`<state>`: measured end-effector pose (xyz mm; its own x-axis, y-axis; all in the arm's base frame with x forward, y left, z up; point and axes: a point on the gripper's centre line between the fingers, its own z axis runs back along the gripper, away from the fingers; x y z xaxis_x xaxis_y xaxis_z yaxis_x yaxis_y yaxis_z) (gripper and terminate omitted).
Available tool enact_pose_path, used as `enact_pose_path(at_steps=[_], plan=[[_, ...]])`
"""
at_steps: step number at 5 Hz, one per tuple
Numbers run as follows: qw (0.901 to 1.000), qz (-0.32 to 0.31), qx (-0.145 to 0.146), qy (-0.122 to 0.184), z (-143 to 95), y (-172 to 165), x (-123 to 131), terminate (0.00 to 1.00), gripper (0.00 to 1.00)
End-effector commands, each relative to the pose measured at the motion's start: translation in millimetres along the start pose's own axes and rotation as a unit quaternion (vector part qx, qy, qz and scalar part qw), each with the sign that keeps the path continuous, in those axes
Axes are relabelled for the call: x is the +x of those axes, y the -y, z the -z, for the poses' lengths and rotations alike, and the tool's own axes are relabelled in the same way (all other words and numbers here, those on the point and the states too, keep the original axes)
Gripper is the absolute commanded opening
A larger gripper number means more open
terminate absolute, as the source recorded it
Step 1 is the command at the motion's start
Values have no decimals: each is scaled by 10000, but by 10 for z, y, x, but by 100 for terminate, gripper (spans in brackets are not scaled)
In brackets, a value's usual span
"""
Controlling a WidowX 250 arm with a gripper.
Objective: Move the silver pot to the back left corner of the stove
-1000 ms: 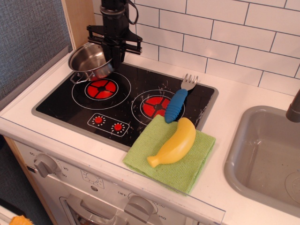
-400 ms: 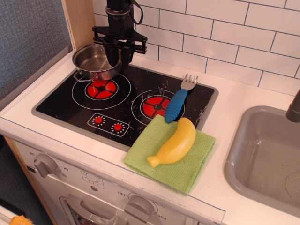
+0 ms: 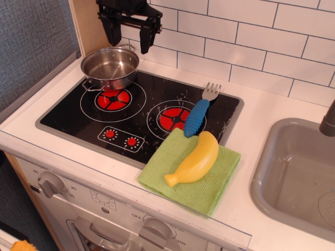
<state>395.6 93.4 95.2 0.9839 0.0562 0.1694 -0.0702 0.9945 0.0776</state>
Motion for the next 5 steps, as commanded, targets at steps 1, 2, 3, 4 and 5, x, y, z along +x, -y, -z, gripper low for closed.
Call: enact_pose_path(at_steps=[1, 2, 3, 4, 5], plan=[[9990, 305, -288, 166, -175, 320, -239, 0, 100], [9981, 424, -437, 35, -92, 488, -408, 0, 100], [9981, 424, -437, 35, -92, 488, -408, 0, 100], [9981, 424, -437, 35, -92, 488, -408, 0, 100], [9981, 424, -437, 35, -92, 488, -408, 100, 100]])
